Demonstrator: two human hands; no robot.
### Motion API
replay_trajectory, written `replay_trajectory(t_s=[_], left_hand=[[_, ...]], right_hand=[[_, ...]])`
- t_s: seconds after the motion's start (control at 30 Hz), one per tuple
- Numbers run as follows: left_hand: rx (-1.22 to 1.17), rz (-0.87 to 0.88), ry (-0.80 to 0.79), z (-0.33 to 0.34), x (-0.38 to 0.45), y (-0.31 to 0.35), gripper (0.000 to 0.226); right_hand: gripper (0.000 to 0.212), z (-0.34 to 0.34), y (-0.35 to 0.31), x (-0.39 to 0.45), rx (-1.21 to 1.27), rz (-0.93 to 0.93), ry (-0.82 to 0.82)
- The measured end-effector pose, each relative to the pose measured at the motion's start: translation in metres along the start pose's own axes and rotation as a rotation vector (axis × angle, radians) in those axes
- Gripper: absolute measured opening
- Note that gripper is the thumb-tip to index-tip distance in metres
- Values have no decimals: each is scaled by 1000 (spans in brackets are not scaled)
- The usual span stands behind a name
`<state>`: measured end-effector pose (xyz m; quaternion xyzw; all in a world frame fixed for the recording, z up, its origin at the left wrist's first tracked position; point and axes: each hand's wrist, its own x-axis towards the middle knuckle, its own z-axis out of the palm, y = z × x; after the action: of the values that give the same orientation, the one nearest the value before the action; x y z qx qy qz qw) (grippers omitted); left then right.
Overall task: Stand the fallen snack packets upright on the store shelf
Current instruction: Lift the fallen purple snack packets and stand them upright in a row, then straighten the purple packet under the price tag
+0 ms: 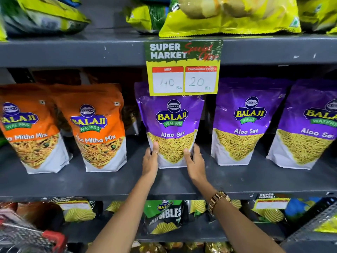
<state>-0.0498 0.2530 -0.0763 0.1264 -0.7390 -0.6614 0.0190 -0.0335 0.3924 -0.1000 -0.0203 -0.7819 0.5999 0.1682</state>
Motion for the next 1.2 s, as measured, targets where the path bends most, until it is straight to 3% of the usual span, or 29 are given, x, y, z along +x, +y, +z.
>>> replay_trajectory(t_s=[0.37, 0.5, 0.57, 0.63, 0.83, 1.0, 1.2], left_hand=[[-62, 13, -61, -6, 1, -4, 55], [-262, 204, 183, -21, -5, -1, 21], [-323, 296, 303, -36, -5, -4, 12], [-338, 352, 349, -53, -2, -9, 17], [-206, 516, 509, -102, -11, 1, 39], [-110, 482, 611, -147, -3, 11, 20], [-42, 425, 463, -186, 16, 0, 19]], right_hand=[[42, 2, -1, -6, -58, 36, 44], [59, 4, -10, -13, -139, -94, 297], [48, 9, -17, -15, -174, -209, 376], [32, 19, -25, -20, -192, -303, 404], [25, 62, -51, -30, -124, -245, 287], [19, 104, -66, -32, -140, -284, 134], [29, 147, -70, -28, -136, -161, -30]])
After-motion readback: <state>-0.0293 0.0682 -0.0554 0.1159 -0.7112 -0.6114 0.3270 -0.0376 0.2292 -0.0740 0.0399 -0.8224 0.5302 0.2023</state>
